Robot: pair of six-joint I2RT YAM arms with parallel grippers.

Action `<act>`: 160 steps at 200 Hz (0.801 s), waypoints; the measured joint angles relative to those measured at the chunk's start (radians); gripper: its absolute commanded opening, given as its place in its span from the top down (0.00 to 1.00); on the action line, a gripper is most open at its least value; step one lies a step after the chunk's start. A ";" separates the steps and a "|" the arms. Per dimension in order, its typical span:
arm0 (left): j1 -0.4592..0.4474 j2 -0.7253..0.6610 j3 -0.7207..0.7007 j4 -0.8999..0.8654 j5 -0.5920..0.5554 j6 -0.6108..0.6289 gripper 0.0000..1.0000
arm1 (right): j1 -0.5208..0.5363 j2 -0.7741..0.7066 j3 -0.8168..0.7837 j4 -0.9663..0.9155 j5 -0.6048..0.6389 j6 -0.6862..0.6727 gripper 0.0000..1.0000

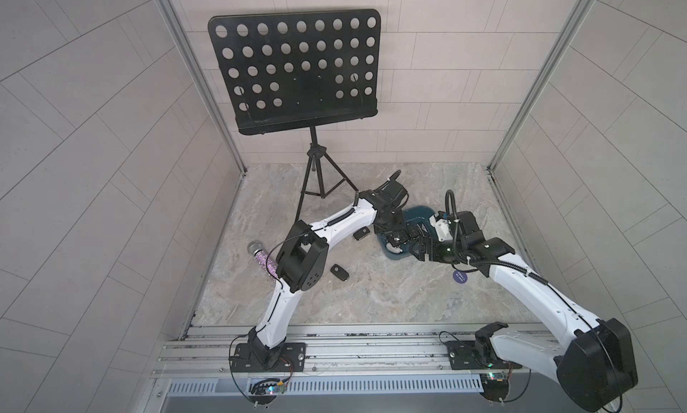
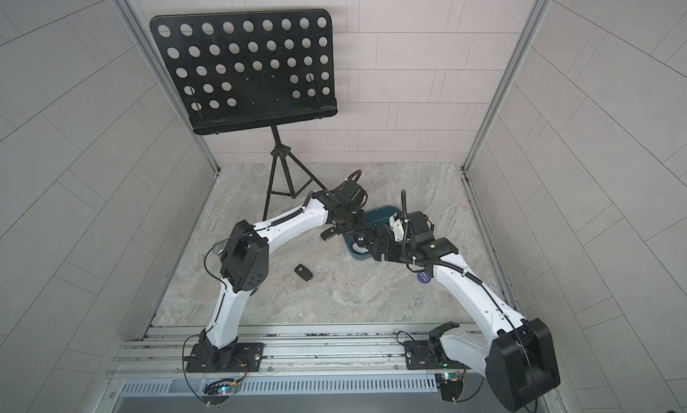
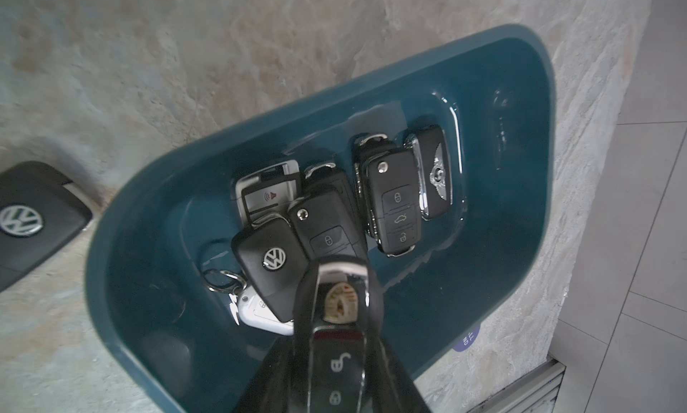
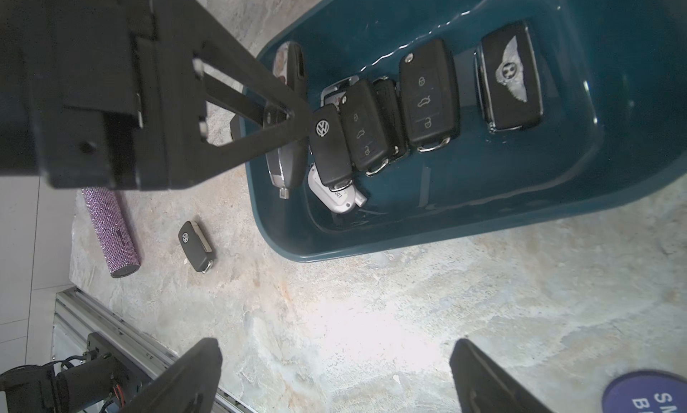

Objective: Place the car key into the storage box
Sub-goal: Place the car key in the storage box.

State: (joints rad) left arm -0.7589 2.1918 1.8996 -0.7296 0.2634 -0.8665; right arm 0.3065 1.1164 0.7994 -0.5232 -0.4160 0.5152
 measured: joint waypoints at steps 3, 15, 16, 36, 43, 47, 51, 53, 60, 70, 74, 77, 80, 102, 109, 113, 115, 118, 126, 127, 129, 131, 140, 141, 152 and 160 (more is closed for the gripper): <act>-0.001 0.005 0.000 0.000 0.000 -0.003 0.71 | 0.000 -0.001 -0.002 0.000 0.000 0.001 0.00; -0.005 0.020 0.001 0.000 -0.002 -0.016 0.71 | 0.000 -0.002 -0.003 0.000 0.002 0.003 0.00; -0.005 0.021 0.001 0.000 -0.003 -0.017 0.71 | 0.000 -0.002 -0.003 0.000 0.002 0.003 0.00; -0.013 0.048 0.007 -0.005 -0.010 -0.036 0.71 | -0.001 -0.002 -0.003 0.003 0.002 0.006 0.00; -0.014 0.057 0.014 -0.010 -0.017 -0.041 0.70 | -0.002 -0.002 -0.003 0.003 0.002 0.007 0.00; -0.015 0.061 0.016 -0.010 -0.019 -0.043 0.70 | -0.002 -0.002 -0.003 0.003 0.002 0.007 0.00; -0.016 0.066 0.020 -0.013 -0.023 -0.045 0.70 | -0.004 -0.002 -0.003 0.003 0.002 0.008 0.00; -0.016 0.069 0.023 -0.015 -0.024 -0.047 0.70 | -0.005 -0.002 -0.003 0.003 0.002 0.008 0.00; -0.018 0.076 0.029 -0.019 -0.028 -0.050 0.69 | -0.006 -0.003 -0.003 0.003 0.003 0.009 0.00; -0.021 0.085 0.038 -0.026 -0.032 -0.053 0.69 | -0.010 -0.005 -0.004 0.003 0.004 0.010 0.00; -0.023 0.088 0.041 -0.029 -0.034 -0.054 0.69 | -0.011 -0.006 -0.005 0.003 0.005 0.010 0.00; -0.024 0.090 0.043 -0.031 -0.035 -0.055 0.69 | -0.011 -0.007 -0.005 0.003 0.005 0.010 0.00; -0.025 0.092 0.046 -0.032 -0.035 -0.055 0.69 | -0.012 -0.009 -0.006 0.003 0.006 0.010 0.00; -0.031 0.099 0.058 -0.039 -0.037 -0.058 0.66 | -0.015 -0.014 -0.007 0.003 0.006 0.011 0.00; -0.033 0.100 0.061 -0.039 -0.038 -0.059 0.64 | -0.015 -0.014 -0.007 0.003 0.006 0.012 0.00; -0.034 0.100 0.063 -0.039 -0.038 -0.059 0.63 | -0.015 -0.014 -0.008 0.003 0.006 0.013 0.00; -0.034 0.100 0.063 -0.039 -0.038 -0.059 0.63 | -0.015 -0.014 -0.008 0.003 0.006 0.013 0.00; -0.035 0.100 0.063 -0.039 -0.038 -0.059 0.61 | -0.016 -0.014 -0.008 0.003 0.006 0.013 0.00; -0.035 0.100 0.064 -0.039 -0.038 -0.061 0.57 | -0.016 -0.014 -0.008 0.003 0.006 0.013 0.00; -0.035 0.100 0.064 -0.039 -0.038 -0.060 0.57 | -0.016 -0.014 -0.008 0.003 0.006 0.013 0.00; -0.036 0.100 0.065 -0.040 -0.038 -0.059 0.56 | -0.016 -0.014 -0.008 0.003 0.006 0.013 0.00; -0.036 0.100 0.066 -0.040 -0.038 -0.059 0.55 | -0.017 -0.014 -0.008 0.003 0.006 0.013 0.00; -0.036 0.101 0.068 -0.041 -0.037 -0.061 0.51 | -0.018 -0.014 -0.008 0.003 0.006 0.013 0.00; -0.036 0.101 0.068 -0.042 -0.037 -0.060 0.51 | -0.018 -0.014 -0.008 0.003 0.006 0.013 0.00; -0.036 0.102 0.073 -0.045 -0.039 -0.055 0.46 | -0.018 -0.014 -0.008 0.003 0.006 0.013 0.00; -0.036 0.102 0.078 -0.046 -0.040 -0.056 0.44 | -0.018 -0.014 -0.008 0.003 0.006 0.013 0.00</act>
State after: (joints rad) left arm -0.7952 2.2936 1.9778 -0.7753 0.2237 -0.9230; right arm 0.2886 1.1027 0.7918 -0.5198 -0.4095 0.5285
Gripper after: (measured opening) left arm 0.530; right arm 0.996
